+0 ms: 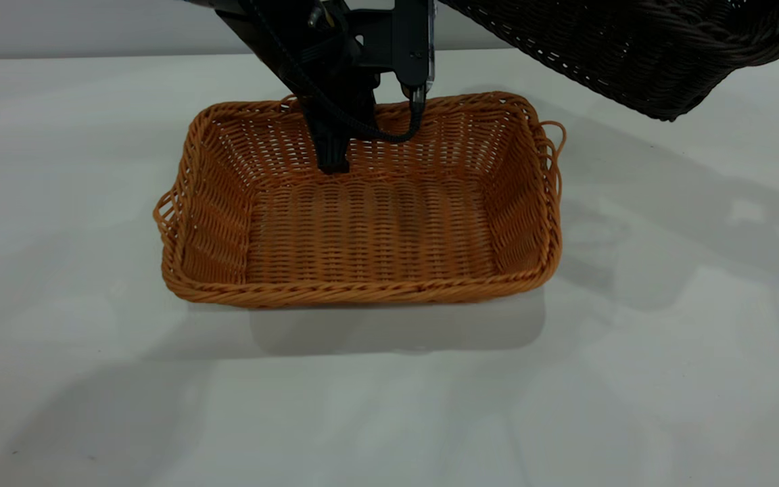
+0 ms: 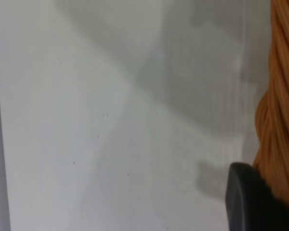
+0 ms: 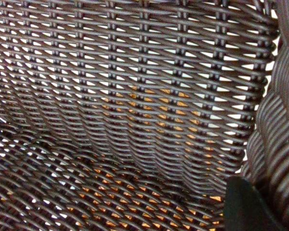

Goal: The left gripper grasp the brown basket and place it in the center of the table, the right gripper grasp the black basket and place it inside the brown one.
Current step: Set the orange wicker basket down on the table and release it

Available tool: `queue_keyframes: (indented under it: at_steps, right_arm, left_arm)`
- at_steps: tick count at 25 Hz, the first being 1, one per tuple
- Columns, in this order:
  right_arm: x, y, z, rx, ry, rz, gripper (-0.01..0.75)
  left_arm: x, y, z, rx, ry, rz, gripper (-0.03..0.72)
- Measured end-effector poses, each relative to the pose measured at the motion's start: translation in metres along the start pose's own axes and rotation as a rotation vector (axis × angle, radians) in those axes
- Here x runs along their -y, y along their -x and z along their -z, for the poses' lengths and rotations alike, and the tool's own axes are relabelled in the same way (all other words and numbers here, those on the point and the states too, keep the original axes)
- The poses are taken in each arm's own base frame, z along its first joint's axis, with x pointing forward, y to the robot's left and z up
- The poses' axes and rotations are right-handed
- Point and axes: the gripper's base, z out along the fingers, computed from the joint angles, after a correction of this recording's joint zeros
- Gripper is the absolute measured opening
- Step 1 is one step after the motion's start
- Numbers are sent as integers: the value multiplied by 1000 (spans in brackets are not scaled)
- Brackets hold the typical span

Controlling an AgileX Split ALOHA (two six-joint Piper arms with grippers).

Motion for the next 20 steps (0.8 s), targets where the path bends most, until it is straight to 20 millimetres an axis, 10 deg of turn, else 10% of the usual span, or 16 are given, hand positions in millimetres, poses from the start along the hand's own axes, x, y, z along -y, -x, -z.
queue_keyframes:
  at_steps: [9, 20]
  right_arm:
    - [2, 5, 0, 58, -25, 1, 78]
    - [-21, 35, 23, 156, 31, 54, 80]
  left_arm:
    - [4, 9, -1, 12, 3, -36, 122]
    - [-11, 25, 31, 31, 18, 40, 372]
